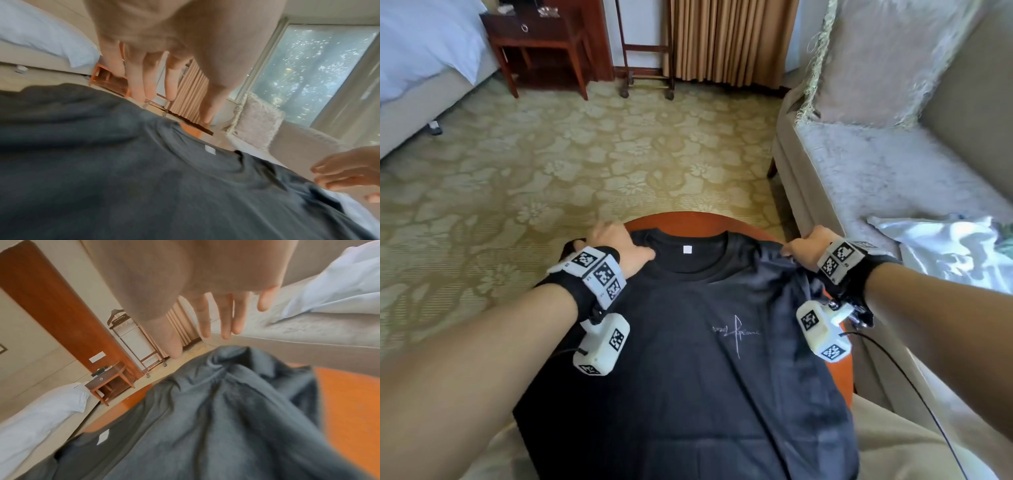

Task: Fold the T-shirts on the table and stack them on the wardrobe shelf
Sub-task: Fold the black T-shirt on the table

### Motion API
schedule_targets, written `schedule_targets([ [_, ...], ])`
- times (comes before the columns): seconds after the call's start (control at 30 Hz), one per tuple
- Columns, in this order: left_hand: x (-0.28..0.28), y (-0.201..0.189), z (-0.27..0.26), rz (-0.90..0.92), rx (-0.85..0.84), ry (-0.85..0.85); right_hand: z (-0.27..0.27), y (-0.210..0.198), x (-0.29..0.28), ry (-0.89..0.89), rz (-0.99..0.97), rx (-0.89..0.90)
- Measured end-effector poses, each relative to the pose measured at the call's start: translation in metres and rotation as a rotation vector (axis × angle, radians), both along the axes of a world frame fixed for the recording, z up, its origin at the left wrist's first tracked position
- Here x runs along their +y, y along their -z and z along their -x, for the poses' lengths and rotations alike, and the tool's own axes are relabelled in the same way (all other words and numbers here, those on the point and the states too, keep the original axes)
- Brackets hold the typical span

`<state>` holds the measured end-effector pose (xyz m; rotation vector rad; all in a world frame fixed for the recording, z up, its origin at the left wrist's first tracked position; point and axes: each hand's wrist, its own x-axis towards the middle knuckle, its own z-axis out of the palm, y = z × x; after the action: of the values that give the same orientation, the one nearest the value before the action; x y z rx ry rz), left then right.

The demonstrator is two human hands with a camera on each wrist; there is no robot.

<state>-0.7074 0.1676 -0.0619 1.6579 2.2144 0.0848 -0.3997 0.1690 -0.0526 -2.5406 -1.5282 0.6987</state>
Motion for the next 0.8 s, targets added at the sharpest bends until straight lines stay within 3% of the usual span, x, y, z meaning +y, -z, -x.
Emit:
schedule_targets([
  [0.1, -0.031, -0.005, -0.036, 0.069, -0.147, 0.150, -0.012, -0.004, -0.036, 0.028, 0.079, 0.033],
  [0.23, -0.065, 0.002, -0.082, 0.210, -0.185, 0.268, -0.023, 0.016, -0.067, 0.066, 0.181, 0.172],
  [0.37, -0.082, 0.023, -0.108, 0.328, -0.082, 0.309, -0.033, 0.042, -0.079, 0.119, 0.131, 0.240],
  [0.5, -0.090, 0.042, -0.123, 0.393, 0.043, 0.335, -0.040, 0.057, -0.076, 0.203, -0.025, 0.201],
  [0.63, -0.090, 0.054, -0.125, 0.437, 0.048, 0.327, -0.040, 0.058, -0.074, 0.184, -0.103, 0.232],
  [0.8, -0.083, 0.053, -0.125, 0.473, 0.075, 0.329, -0.044, 0.057, -0.071, 0.318, -0.186, 0.313],
])
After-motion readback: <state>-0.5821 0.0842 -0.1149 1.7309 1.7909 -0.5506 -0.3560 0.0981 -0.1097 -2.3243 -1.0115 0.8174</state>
